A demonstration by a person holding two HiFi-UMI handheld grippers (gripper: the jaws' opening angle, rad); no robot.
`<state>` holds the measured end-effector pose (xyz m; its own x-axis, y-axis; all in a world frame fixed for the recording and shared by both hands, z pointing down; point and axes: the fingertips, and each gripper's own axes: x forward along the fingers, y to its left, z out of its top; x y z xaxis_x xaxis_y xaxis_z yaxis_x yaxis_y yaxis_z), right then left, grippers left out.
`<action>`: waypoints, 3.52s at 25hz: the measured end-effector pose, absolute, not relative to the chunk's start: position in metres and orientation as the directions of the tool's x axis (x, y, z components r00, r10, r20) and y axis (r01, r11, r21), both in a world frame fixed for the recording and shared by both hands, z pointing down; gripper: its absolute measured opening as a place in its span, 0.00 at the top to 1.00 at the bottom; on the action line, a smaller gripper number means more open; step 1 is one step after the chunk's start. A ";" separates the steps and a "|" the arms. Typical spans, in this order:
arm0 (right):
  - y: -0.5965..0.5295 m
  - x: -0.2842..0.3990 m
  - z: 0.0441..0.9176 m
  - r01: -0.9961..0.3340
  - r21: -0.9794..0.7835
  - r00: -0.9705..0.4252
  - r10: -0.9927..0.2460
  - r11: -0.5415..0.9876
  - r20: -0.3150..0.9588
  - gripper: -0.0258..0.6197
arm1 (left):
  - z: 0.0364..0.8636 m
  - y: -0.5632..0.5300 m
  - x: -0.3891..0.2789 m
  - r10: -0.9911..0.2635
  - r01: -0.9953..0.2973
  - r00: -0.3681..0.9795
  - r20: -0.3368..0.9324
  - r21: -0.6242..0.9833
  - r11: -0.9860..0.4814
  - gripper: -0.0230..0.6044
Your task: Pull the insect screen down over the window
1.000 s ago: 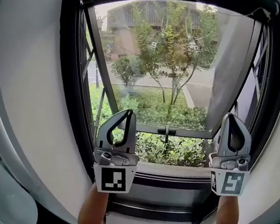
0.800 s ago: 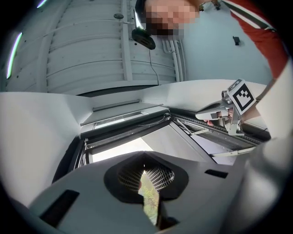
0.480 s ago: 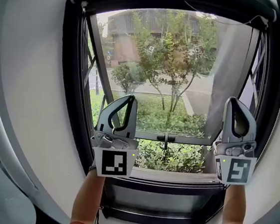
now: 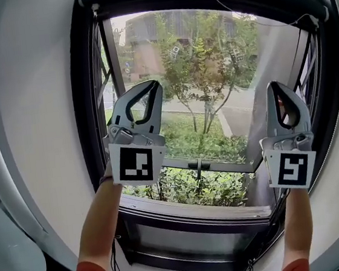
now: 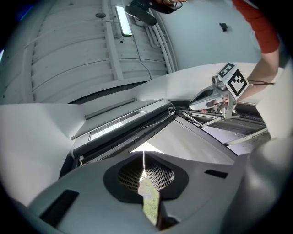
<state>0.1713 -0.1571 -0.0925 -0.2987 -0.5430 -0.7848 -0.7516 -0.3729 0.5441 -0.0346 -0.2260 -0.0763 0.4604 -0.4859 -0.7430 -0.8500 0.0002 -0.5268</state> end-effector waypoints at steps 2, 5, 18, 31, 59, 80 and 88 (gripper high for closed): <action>-0.161 0.168 -0.109 -0.714 0.571 -0.296 -0.564 -0.405 -0.771 0.94 | -0.091 -0.228 -0.034 -0.492 -0.841 0.456 -0.742 -0.541 0.036 0.95; -0.163 0.163 -0.133 -0.689 0.587 -0.299 -0.570 -0.426 -0.765 0.94 | -0.115 -0.226 -0.029 -0.478 -0.810 0.462 -0.747 -0.575 0.114 0.95; -0.177 0.152 -0.191 -0.568 0.634 -0.309 -0.578 -0.525 -0.755 0.94 | -0.175 -0.230 -0.022 -0.518 -0.660 0.454 -0.725 -0.664 0.351 0.95; -0.207 0.175 -0.254 -0.330 0.714 -0.179 -0.702 -0.617 -0.689 0.87 | -0.235 -0.260 -0.033 -0.625 -0.532 0.374 -0.685 -0.711 0.460 0.91; -0.227 0.185 -0.285 -0.064 0.790 -0.082 -0.785 -0.610 -0.614 0.87 | -0.278 -0.312 -0.044 -0.802 -0.193 0.286 -0.525 -0.851 0.489 0.86; -0.236 0.194 -0.285 -0.066 0.814 -0.102 -0.808 -0.577 -0.580 0.87 | -0.286 -0.324 -0.039 -0.822 -0.139 0.263 -0.505 -0.863 0.486 0.86; -0.239 0.193 -0.285 -0.044 0.826 -0.088 -0.822 -0.562 -0.563 0.86 | -0.285 -0.324 -0.039 -0.820 -0.092 0.262 -0.510 -0.858 0.505 0.89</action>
<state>0.1930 -0.2386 -0.2851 -0.0882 -0.8216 -0.5631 -0.0445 -0.5615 0.8263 -0.0387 -0.3243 -0.2855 0.2615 -0.8196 -0.5098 -0.0918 0.5047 -0.8584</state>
